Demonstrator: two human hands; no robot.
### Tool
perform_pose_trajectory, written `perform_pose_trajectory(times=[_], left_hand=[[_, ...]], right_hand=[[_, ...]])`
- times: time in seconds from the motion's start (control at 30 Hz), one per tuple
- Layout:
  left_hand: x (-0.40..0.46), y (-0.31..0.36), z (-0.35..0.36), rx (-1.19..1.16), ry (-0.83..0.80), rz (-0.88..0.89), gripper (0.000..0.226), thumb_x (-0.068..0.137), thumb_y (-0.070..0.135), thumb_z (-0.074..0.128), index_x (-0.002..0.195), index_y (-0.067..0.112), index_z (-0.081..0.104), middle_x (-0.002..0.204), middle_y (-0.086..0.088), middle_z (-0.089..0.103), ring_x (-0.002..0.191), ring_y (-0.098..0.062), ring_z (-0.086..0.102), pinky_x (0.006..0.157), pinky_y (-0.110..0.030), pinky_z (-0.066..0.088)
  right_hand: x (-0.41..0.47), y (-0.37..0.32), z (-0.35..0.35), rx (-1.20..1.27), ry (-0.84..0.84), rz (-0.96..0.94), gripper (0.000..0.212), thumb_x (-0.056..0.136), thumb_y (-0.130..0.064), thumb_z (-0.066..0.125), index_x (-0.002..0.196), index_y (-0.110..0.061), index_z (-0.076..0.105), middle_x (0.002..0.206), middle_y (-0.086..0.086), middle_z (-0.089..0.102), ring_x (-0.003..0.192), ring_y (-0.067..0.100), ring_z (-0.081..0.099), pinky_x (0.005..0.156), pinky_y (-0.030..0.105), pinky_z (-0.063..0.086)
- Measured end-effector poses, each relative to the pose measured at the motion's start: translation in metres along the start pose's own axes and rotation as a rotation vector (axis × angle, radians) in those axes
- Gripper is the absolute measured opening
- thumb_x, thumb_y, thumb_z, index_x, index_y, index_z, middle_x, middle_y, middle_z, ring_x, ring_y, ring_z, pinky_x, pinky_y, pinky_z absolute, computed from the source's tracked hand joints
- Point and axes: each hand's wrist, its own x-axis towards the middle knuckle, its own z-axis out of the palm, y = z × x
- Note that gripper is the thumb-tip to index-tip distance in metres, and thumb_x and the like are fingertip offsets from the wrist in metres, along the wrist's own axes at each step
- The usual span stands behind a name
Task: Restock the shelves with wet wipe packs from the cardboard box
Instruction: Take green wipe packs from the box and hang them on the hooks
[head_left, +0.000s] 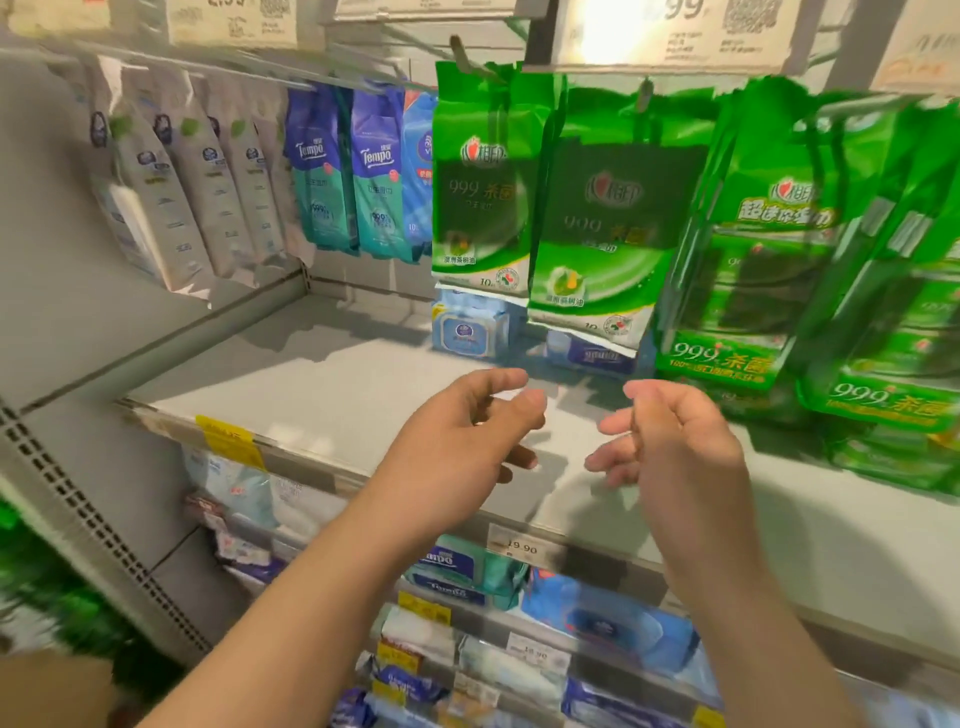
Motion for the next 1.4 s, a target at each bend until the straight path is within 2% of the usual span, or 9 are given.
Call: perform_pose_trajectory(times=[0.13,0.27,0.33,0.4,0.47,0.67,0.9,1.07,1.4], left_hand=[[-0.030,-0.024,-0.025,0.138,0.035,-0.020,0.054,0.071,0.072,0.059,0.118,0.045,0.065,0.104,0.009,0.076,0.095,-0.012,0.074,0.092,-0.042,0.056],[-0.069,-0.047,-0.064,0.233,0.115,-0.081,0.043,0.090,0.061,0.062,0.128,0.044,0.063,0.112,0.020,0.071,0.103,0.008,0.064,0.098,-0.028,0.050],[-0.094,-0.057,-0.092,0.316,0.141,-0.093,0.058,0.088,0.071,0.057,0.139,0.043,0.057,0.125,0.027,0.065,0.116,0.012,0.057,0.107,-0.028,0.046],[-0.124,-0.068,-0.122,0.445,0.165,-0.104,0.074,0.084,0.080,0.051,0.148,0.043,0.048,0.143,0.027,0.054,0.130,0.007,0.049,0.114,-0.028,0.039],[-0.159,-0.076,-0.155,0.581,0.235,-0.125,0.078,0.087,0.079,0.048,0.154,0.040,0.039,0.154,0.021,0.044,0.142,0.000,0.038,0.118,-0.027,0.031],[-0.290,-0.109,-0.246,0.848,0.553,-0.363,0.117,0.065,0.103,0.005,0.161,0.038,0.021,0.168,0.014,0.022,0.157,-0.020,0.013,0.126,-0.048,0.021],[-0.439,-0.138,-0.323,0.809,0.774,-0.622,0.113,0.066,0.100,-0.003,0.163,0.041,0.001,0.171,0.016,-0.006,0.158,-0.016,-0.013,0.126,-0.056,0.013],[-0.521,-0.158,-0.355,0.700,0.912,-0.734,0.136,0.046,0.105,-0.017,0.163,0.040,0.005,0.171,0.015,-0.002,0.159,-0.019,-0.008,0.128,-0.051,0.011],[-0.583,-0.190,-0.406,0.499,1.073,-0.755,0.116,0.065,0.102,0.011,0.162,0.038,0.018,0.170,0.014,0.015,0.158,-0.015,0.008,0.127,-0.043,0.015]], right_hand=[[-0.032,0.008,0.013,-0.126,-0.083,0.052,0.014,0.101,-0.029,0.053,0.097,-0.027,0.066,0.083,-0.005,0.073,0.066,0.020,0.071,0.069,0.045,0.056],[-0.065,0.013,0.040,-0.290,-0.180,0.032,0.019,0.100,-0.041,0.051,0.092,-0.035,0.068,0.085,-0.016,0.072,0.074,0.008,0.070,0.083,0.044,0.056],[-0.085,0.013,0.059,-0.380,-0.253,0.003,0.021,0.099,-0.047,0.049,0.093,-0.041,0.068,0.085,-0.018,0.072,0.085,0.006,0.068,0.085,0.036,0.052],[-0.108,0.010,0.082,-0.478,-0.352,-0.034,0.019,0.100,-0.049,0.047,0.097,-0.044,0.066,0.093,-0.026,0.069,0.093,-0.003,0.062,0.085,0.026,0.043],[-0.135,0.008,0.108,-0.562,-0.454,-0.068,0.025,0.102,-0.047,0.047,0.118,-0.044,0.066,0.107,-0.030,0.063,0.098,-0.002,0.058,0.087,0.021,0.038],[-0.232,0.000,0.196,-0.734,-0.784,-0.144,0.047,0.102,-0.055,0.039,0.145,-0.043,0.053,0.148,-0.018,0.053,0.139,0.011,0.047,0.108,0.026,0.034],[-0.353,-0.001,0.289,-0.857,-1.136,-0.277,0.053,0.105,-0.053,0.035,0.156,-0.038,0.037,0.162,-0.012,0.037,0.149,0.016,0.036,0.117,0.029,0.027],[-0.424,-0.001,0.331,-0.840,-1.284,-0.348,0.056,0.103,-0.058,0.034,0.156,-0.041,0.035,0.158,-0.010,0.045,0.146,0.019,0.041,0.112,0.028,0.032],[-0.474,0.010,0.409,-0.842,-1.445,-0.329,0.063,0.100,-0.063,0.034,0.159,-0.042,0.029,0.157,-0.004,0.046,0.138,0.021,0.049,0.097,0.029,0.039]])
